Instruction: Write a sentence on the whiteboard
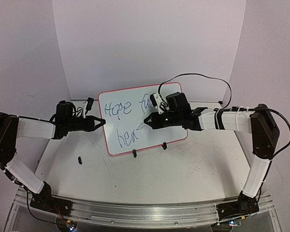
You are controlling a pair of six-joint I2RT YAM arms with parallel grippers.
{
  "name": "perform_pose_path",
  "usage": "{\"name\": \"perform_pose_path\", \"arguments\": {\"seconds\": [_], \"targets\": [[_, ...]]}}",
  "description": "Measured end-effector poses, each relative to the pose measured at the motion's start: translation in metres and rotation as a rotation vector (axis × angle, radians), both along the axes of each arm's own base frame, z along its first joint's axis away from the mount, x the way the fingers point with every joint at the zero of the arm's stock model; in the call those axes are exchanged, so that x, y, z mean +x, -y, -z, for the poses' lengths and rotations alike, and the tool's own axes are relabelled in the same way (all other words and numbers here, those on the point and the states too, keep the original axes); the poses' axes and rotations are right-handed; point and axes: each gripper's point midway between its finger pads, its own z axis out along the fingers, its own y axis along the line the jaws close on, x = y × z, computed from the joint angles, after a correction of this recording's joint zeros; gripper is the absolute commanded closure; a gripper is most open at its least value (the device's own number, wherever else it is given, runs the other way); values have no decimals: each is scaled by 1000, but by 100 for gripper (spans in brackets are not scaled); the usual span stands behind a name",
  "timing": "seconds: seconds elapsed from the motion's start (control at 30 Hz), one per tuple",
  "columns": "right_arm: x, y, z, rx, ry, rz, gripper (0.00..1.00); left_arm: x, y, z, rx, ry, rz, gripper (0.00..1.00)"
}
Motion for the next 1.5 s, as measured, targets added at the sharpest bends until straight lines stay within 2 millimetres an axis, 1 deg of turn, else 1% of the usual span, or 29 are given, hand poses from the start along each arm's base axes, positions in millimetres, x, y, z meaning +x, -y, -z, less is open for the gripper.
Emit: {"name": "perform_pose_path", "arguments": {"seconds": [0.47,0.53,0.63,0.83,0.93,1.17,1.37,1.5], "targets": [[0,0,2,5,-2,4,100,0,0,0,0,0,0,100],[-3,3,8,0,-13,6,100,0,0,0,0,0,0,100],[-12,9,22,-20,-41,6,100,0,0,0,0,0,0,100],[-24,14,41,-49,-78,7,100,0,0,0,0,0,0,100],[-27,14,44,-50,-88,10,100,0,0,0,0,0,0,100],[-23,13,39,-41,-75,23,100,0,0,0,0,0,0,100],[-3,5,4,11,1,55,100,0,0,0,0,0,0,100],[0,6,0,13,10,66,100,0,0,0,0,0,0,100]]}}
